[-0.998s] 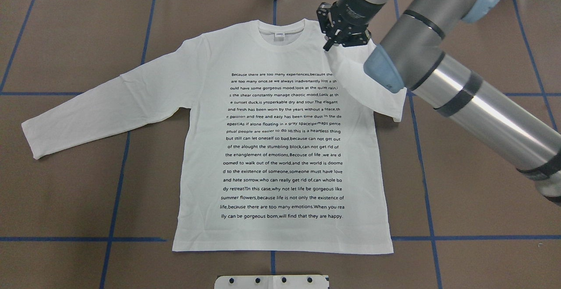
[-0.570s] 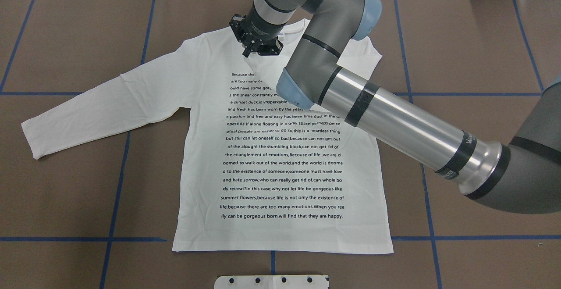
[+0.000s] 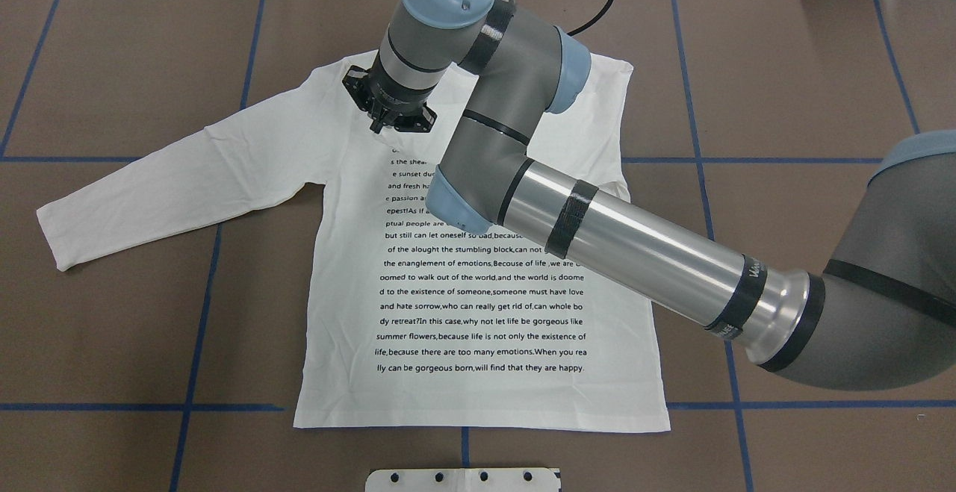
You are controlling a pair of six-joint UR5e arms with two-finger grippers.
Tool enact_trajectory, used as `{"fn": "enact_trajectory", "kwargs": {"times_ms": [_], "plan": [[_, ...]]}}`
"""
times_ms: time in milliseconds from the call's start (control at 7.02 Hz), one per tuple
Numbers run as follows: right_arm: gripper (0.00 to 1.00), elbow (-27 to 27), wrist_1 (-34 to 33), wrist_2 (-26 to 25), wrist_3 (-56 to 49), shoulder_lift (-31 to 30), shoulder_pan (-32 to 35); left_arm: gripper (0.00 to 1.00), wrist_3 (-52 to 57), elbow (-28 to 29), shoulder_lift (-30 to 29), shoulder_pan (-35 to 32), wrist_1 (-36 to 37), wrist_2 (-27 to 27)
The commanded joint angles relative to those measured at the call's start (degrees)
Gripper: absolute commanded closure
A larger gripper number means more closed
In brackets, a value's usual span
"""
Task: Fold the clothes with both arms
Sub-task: 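Lift the cuff with the right gripper and fold it toward the collar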
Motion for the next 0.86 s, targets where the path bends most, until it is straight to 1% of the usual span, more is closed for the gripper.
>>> {"fn": "enact_trajectory", "kwargs": {"times_ms": [0, 285, 713], "plan": [[1.0, -0.1, 0.7, -1.4, -0.1, 0.7, -2.0, 0.0, -0.1, 0.1, 0.0, 0.0, 0.0, 0.0], [1.0, -0.5, 3.7, -2.2, -0.3, 0.7, -2.6, 0.0, -0.1, 0.1, 0.0, 0.0, 0.0, 0.0], [1.0, -0.8, 5.5, -3.1, -0.6, 0.7, -3.4, 0.0, 0.0, 0.2, 0.0, 0.0, 0.0, 0.0]]}}
